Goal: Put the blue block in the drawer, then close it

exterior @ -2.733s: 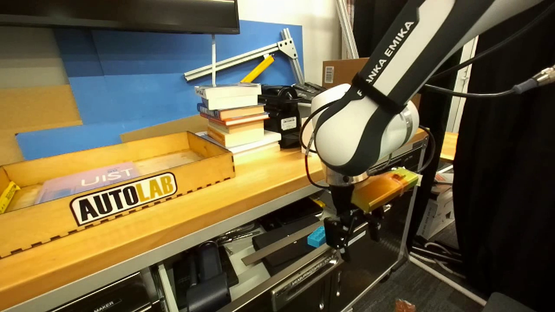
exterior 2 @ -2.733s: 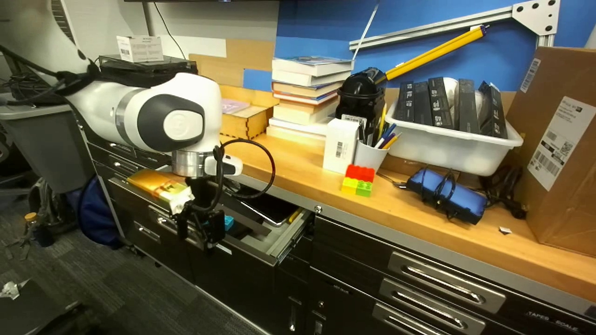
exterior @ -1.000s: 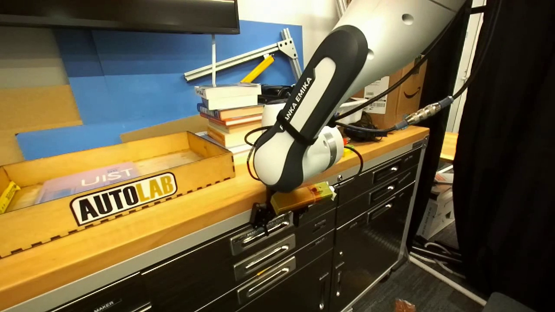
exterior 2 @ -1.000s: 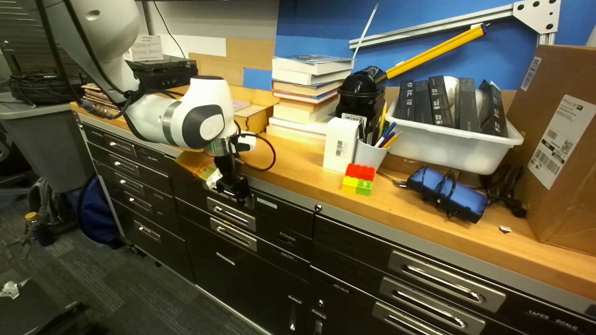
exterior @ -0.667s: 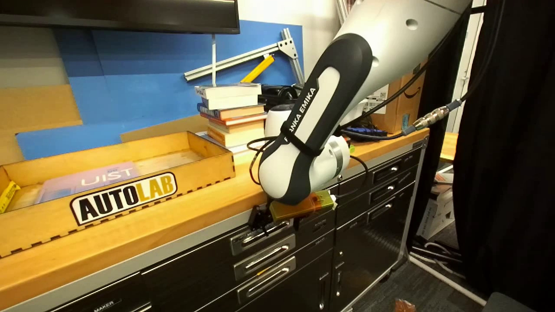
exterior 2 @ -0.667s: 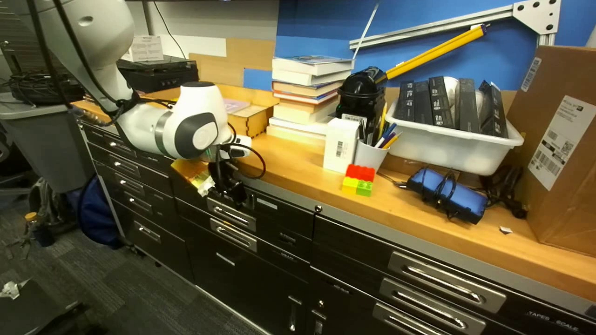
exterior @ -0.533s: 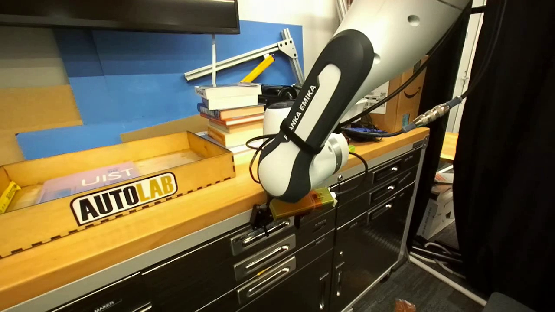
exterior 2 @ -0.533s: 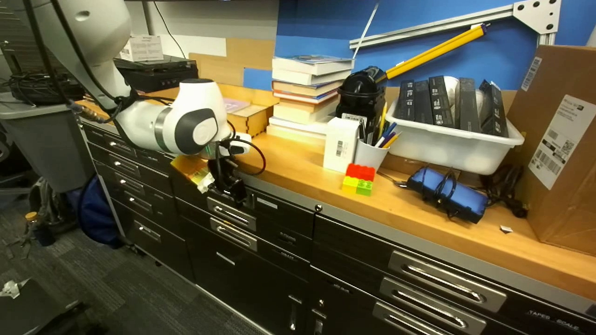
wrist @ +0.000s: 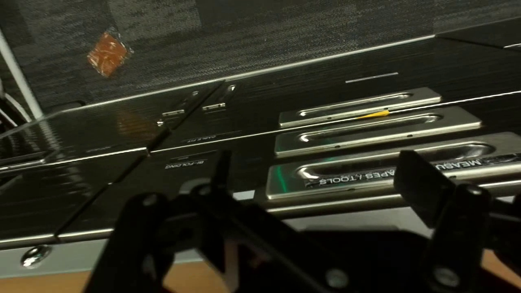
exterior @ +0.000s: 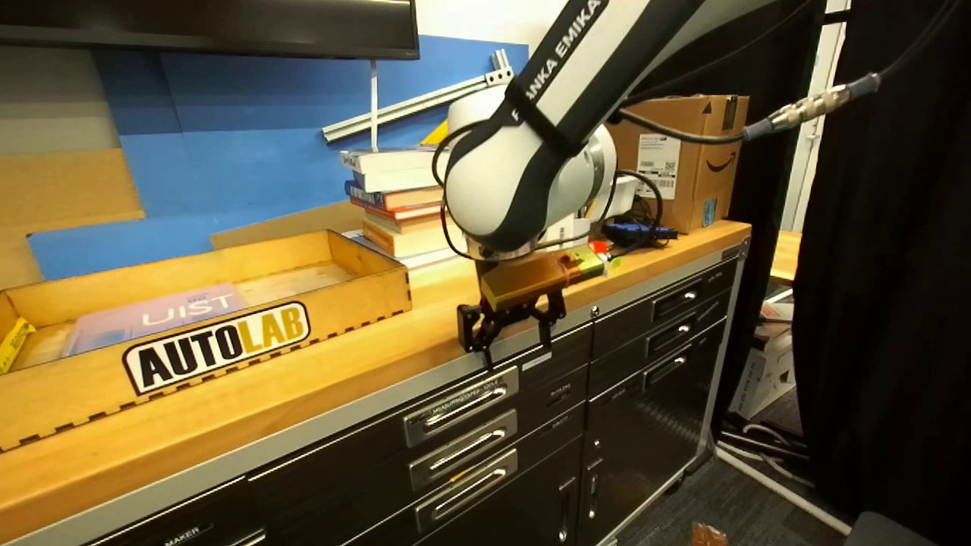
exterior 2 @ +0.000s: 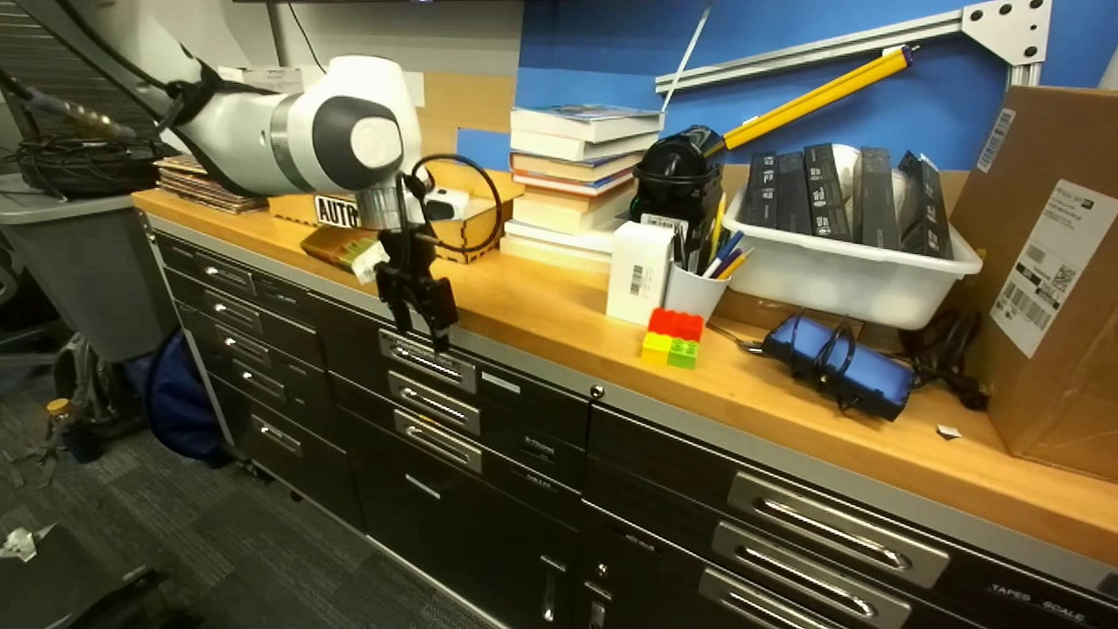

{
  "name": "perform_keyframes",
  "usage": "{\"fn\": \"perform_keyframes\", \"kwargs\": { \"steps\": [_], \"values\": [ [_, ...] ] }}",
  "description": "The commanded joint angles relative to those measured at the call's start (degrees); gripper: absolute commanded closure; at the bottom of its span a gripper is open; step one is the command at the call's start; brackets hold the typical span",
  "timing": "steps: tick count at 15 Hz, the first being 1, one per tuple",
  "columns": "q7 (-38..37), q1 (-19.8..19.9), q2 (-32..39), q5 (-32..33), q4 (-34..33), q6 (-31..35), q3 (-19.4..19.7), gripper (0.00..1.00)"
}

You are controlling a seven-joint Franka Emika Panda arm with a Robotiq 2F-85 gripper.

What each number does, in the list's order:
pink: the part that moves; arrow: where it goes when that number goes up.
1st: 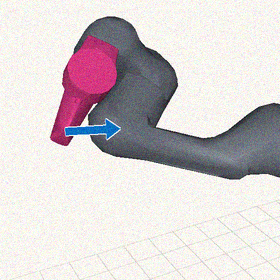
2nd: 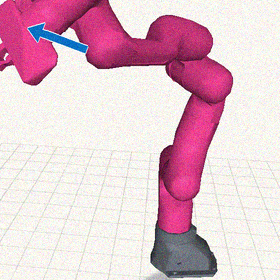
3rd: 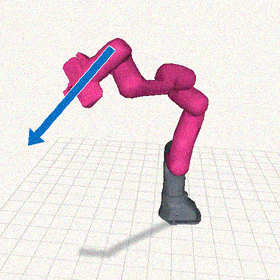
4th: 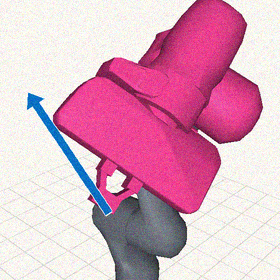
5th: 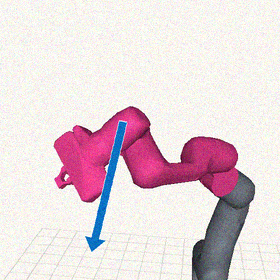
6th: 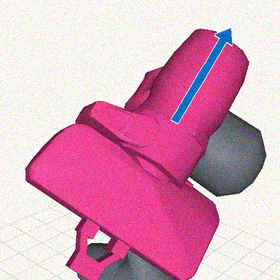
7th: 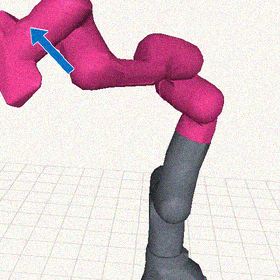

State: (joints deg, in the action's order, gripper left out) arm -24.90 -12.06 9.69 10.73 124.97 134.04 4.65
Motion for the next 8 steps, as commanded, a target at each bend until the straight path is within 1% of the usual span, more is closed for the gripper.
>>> {"fn": "perform_keyframes", "kwargs": {
  "steps": [1, 5, 6, 8],
  "values": [
    [1.07, 1.99, -5.08, -0.91, -2.4, -8.32, -3.24, 0.0],
    [4.14, 3.15, -6.39, -8.78, -8.33, -20.11, -6.36, 0.0],
    [2.07, 3.37, -5.88, -5.76, -5.57, -15.83, -6.35, 0.0],
    [2.44, 3.38, -6.29, -7.26, -7.2, -18.56, -7.02, 0.0]
  ]
}}
